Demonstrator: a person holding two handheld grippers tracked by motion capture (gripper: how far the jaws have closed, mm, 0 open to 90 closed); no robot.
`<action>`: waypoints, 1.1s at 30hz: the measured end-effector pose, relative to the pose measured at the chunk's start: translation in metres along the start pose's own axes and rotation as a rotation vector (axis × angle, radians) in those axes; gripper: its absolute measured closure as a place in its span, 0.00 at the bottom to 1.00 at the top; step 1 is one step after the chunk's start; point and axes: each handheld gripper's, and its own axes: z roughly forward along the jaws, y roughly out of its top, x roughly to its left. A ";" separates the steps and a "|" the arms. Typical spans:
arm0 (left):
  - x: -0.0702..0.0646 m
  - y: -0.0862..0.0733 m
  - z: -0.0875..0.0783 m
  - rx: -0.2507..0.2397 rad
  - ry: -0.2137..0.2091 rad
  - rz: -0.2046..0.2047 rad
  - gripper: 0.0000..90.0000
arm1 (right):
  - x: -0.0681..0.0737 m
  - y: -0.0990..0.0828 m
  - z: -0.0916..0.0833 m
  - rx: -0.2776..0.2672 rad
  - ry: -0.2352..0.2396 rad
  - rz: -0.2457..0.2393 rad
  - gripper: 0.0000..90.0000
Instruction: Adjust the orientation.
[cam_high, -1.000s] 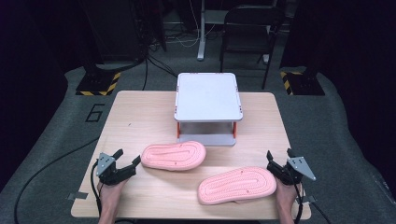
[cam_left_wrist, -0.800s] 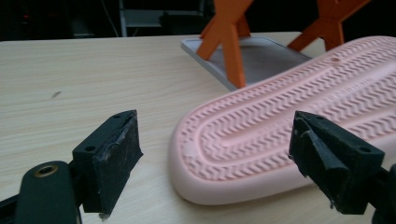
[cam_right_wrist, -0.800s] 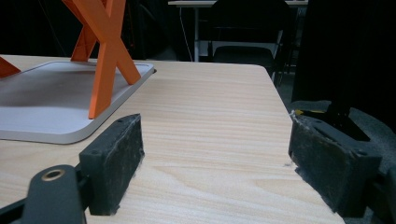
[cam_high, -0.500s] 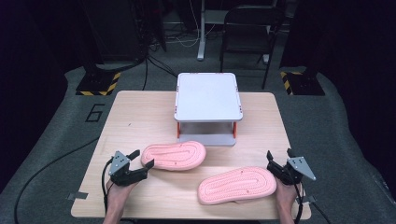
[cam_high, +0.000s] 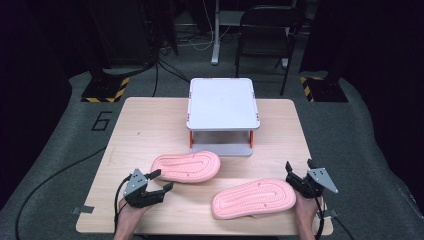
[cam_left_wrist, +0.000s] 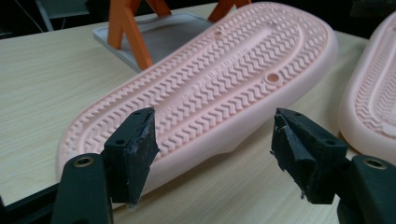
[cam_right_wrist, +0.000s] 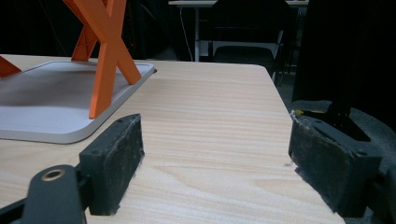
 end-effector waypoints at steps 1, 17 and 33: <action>-0.002 -0.001 0.003 0.004 0.010 0.019 0.34 | 0.000 0.000 0.000 0.000 0.000 0.001 0.19; 0.011 0.009 0.028 0.027 0.070 0.049 0.30 | 0.000 0.000 0.001 -0.006 -0.002 0.013 0.19; 0.031 0.026 0.047 0.056 0.143 0.029 0.32 | -0.001 0.000 0.000 0.004 -0.002 0.022 0.20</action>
